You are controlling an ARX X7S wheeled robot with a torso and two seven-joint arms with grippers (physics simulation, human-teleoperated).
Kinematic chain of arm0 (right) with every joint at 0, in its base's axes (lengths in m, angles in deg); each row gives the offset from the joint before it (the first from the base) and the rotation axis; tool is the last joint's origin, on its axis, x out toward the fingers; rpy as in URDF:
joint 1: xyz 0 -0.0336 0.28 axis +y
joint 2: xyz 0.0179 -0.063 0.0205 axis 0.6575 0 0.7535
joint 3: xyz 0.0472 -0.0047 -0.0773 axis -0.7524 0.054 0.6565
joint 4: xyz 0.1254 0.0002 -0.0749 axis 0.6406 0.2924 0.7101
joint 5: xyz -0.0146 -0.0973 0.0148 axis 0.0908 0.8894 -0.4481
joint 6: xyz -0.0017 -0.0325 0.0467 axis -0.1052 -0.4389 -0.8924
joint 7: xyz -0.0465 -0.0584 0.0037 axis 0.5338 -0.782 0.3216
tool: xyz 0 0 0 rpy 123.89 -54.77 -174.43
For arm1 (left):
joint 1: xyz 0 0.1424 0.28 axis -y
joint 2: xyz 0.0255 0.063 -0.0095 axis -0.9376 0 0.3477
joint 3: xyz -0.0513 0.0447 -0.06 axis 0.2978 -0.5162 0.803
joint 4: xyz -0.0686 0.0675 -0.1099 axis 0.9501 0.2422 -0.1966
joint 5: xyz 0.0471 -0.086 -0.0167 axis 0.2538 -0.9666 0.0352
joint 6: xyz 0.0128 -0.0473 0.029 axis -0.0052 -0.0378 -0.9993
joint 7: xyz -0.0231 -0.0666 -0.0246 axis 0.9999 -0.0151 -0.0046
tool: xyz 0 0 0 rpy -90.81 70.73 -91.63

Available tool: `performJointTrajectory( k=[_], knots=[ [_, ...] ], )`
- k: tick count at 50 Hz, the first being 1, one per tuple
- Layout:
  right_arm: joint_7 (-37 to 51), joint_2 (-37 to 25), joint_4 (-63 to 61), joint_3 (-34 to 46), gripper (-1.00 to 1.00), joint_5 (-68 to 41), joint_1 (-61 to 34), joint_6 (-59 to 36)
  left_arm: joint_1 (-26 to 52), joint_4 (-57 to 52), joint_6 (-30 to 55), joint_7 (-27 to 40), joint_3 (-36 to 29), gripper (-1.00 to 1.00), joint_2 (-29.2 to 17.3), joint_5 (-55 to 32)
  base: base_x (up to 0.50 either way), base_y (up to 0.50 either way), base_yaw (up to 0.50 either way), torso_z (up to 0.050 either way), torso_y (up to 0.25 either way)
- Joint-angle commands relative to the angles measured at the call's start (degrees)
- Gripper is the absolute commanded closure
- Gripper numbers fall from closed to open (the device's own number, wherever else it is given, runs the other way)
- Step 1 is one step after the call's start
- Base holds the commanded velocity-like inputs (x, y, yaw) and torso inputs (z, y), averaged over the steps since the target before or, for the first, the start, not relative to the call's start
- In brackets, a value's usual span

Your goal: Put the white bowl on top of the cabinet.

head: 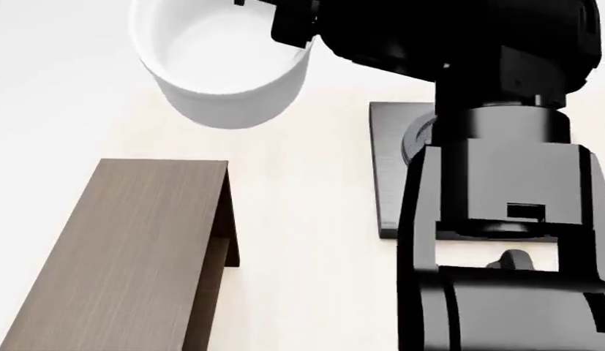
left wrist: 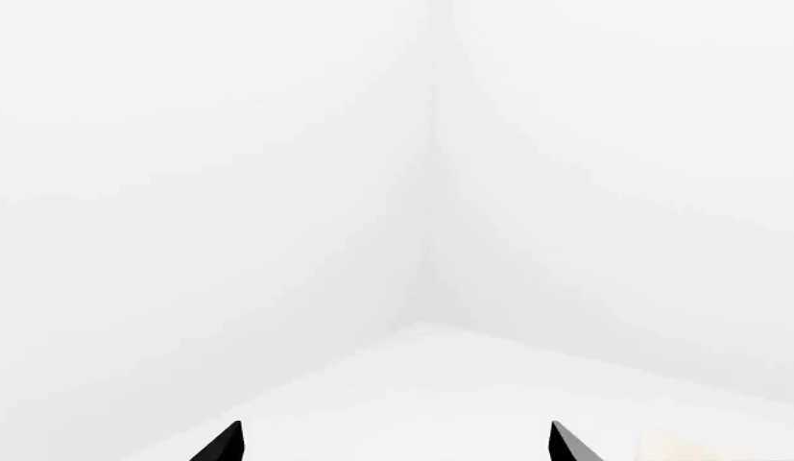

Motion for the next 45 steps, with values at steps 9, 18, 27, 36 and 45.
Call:
performJointTrajectory(
  k=[9,18,27,36,45],
  knots=[
    [14.3,-0.4,-24.9,2.9,1.0,-26.7,10.1,-11.9,-0.1,0.2,-0.3,0.2,-0.4,-1.0,-0.1,0.0,0.0,0.0,0.0,0.0,0.001],
    [19.3,-0.1,-29.9,4.3,1.0,-34.0,13.2,-13.8,-0.1,-0.1,0.0,0.3,-0.4,-1.0,-0.3,-0.1,0.0,0.0,0.0,0.0,0.0],
    [20.8,-0.5,-30.2,7.4,1.0,-38.0,14.4,-12.8,-0.1,0.3,-0.4,0.4,-0.4,-1.0,-0.4,-0.1,0.0,0.0,0.0,0.001,0.001],
    [23.6,-0.4,-28.8,9.5,1.0,-43.0,14.8,-13.1,-0.1,0.0,-0.1,0.3,-0.4,-1.0,-0.4,-0.6,0.0,0.0,0.0,0.0,0.001],
    [25.7,-0.6,-28.1,11.1,1.0,-47.3,14.9,-14.2,0.1,0.1,0.0,0.3,-0.4,-1.0,-0.3,-1.1,0.0,0.0,0.0,0.0,0.0]
  ],
)
